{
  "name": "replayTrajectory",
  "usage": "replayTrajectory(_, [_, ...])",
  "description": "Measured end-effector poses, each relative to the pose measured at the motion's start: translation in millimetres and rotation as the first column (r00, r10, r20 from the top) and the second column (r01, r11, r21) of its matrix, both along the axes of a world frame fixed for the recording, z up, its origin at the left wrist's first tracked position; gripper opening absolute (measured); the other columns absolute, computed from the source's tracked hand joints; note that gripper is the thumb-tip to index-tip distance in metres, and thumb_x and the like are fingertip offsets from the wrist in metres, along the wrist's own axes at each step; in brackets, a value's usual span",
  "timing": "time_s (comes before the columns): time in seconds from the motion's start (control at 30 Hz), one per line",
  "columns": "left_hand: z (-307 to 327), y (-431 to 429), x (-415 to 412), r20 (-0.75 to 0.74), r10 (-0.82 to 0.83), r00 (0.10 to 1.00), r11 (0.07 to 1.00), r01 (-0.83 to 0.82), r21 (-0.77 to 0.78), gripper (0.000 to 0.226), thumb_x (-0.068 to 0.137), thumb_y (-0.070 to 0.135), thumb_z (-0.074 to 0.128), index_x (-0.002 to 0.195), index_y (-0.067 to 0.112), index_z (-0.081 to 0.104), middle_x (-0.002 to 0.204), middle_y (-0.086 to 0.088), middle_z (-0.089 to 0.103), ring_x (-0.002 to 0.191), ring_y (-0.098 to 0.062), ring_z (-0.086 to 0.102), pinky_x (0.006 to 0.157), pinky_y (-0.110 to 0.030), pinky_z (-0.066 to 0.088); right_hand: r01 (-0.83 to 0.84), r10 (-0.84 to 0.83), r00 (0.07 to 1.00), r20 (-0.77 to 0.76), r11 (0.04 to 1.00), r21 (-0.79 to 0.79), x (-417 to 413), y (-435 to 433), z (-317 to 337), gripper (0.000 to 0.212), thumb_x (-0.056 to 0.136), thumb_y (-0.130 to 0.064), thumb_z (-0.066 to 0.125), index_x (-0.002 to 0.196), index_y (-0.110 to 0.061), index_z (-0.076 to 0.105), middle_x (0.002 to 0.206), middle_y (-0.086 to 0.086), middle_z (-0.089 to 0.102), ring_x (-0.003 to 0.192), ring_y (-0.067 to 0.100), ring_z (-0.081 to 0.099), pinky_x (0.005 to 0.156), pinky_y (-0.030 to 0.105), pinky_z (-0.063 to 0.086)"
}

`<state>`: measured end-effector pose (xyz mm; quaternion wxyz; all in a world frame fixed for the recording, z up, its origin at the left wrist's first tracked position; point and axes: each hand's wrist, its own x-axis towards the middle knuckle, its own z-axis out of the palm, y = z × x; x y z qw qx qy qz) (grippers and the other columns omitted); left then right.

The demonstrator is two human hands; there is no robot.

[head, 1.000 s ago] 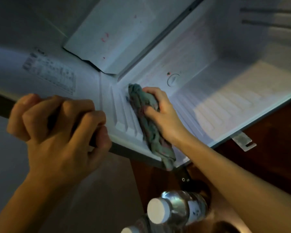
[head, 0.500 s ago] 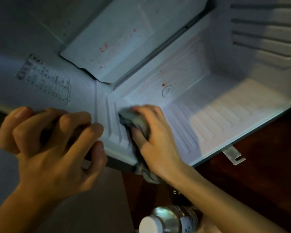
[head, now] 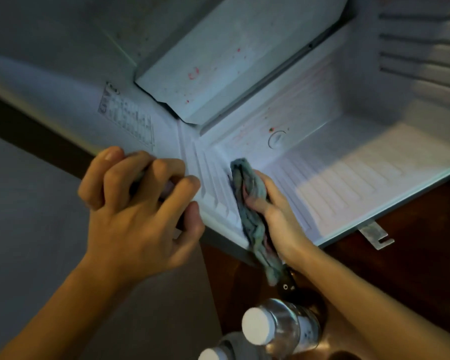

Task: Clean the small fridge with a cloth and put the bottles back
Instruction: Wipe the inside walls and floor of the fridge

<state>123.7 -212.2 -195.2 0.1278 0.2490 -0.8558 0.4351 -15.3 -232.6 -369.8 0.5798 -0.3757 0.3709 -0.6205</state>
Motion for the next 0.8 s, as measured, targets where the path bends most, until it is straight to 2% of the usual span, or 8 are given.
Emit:
replayTrajectory(0.1, [-2,0,-4,-0.006,0.005,1.0,1.0,-0.005,-0.025,0.012,0.085,0.023,0.059,0.09,0.012,0.059,0.092,-0.011,0.065,0.101,-0.036,0.044,0.091,-0.053,0.037,0.058,-0.072,0.991,-0.117,0.991,-0.124,-3,32,14,0.054,0.084,-0.029,0.056,0.138,-0.033,0.051,0.134,-0.004,0.05,0.123,0.0,0.048,0.11,0.023,0.037])
replayTrajectory(0.23, [0,-1,-2,-0.007,0.002,1.0,1.0,-0.002,0.005,0.014,0.087,0.025,0.058,0.094,0.013,0.059,0.1,-0.009,0.059,0.101,-0.036,0.045,0.085,-0.056,0.044,0.085,-0.238,0.901,-0.362,0.916,-0.391,-7,30,62,0.051,0.091,-0.026,0.058,0.141,-0.032,0.048,0.129,-0.007,0.041,0.118,0.004,0.048,0.099,0.017,0.041])
replayTrajectory(0.33, [4,-1,1,0.024,0.0,1.0,1.0,0.0,-0.002,0.016,0.088,0.026,0.059,0.093,0.012,0.06,0.101,-0.009,0.06,0.103,-0.035,0.044,0.088,-0.056,0.044,-0.067,-0.145,0.782,-0.607,0.948,-0.312,-21,-14,80,0.055,0.093,-0.03,0.056,0.145,-0.041,0.039,0.116,-0.003,0.038,0.098,0.012,0.05,0.078,0.016,0.039])
replayTrajectory(0.4, [3,0,1,0.034,0.0,0.999,1.0,0.0,-0.014,0.015,0.088,0.025,0.058,0.09,0.011,0.061,0.097,-0.011,0.063,0.103,-0.036,0.044,0.089,-0.056,0.041,-0.091,-0.097,0.73,-0.676,0.967,-0.237,-25,-46,86,0.055,0.094,-0.031,0.057,0.146,-0.039,0.041,0.113,0.001,0.039,0.101,0.023,0.052,0.087,0.025,0.04])
replayTrajectory(0.47, [2,-1,1,0.02,0.022,1.0,1.0,-0.022,0.0,0.015,0.088,0.025,0.058,0.091,0.011,0.061,0.1,-0.01,0.06,0.102,-0.037,0.045,0.081,-0.061,0.047,-0.12,-0.076,0.701,-0.71,0.968,-0.222,-21,-66,87,0.051,0.095,-0.032,0.056,0.144,-0.037,0.043,0.113,0.004,0.039,0.104,0.029,0.053,0.098,0.035,0.043])
replayTrajectory(0.53, [1,-1,0,0.017,0.045,0.999,0.999,-0.045,0.004,0.015,0.086,0.024,0.058,0.089,0.01,0.063,0.099,-0.009,0.059,0.101,-0.037,0.046,0.076,-0.063,0.05,-0.149,-0.076,0.706,-0.704,0.956,-0.253,-21,-67,86,0.048,0.094,-0.03,0.055,0.141,-0.036,0.047,0.112,0.003,0.04,0.101,0.027,0.053,0.099,0.04,0.044])
replayTrajectory(0.7, [1,2,-2,0.04,0.072,0.997,0.997,-0.072,-0.003,0.016,0.085,0.024,0.057,0.085,0.011,0.065,0.093,-0.011,0.066,0.1,-0.037,0.046,0.083,-0.059,0.044,-0.142,-0.237,0.689,-0.685,0.883,-0.448,-31,-27,75,0.046,0.094,-0.026,0.051,0.139,-0.033,0.05,0.114,0.0,0.042,0.098,0.017,0.051,0.089,0.023,0.04])
replayTrajectory(0.8, [5,3,-2,0.036,0.093,0.995,0.992,-0.096,0.087,0.017,0.088,0.026,0.053,0.095,0.011,0.058,0.102,-0.013,0.06,0.09,-0.047,0.056,0.081,-0.064,0.046,-0.106,-0.244,0.694,-0.677,0.896,-0.432,-22,-35,76,0.048,0.092,-0.024,0.053,0.139,-0.03,0.052,0.114,0.004,0.044,0.104,0.028,0.051,0.098,0.034,0.041])
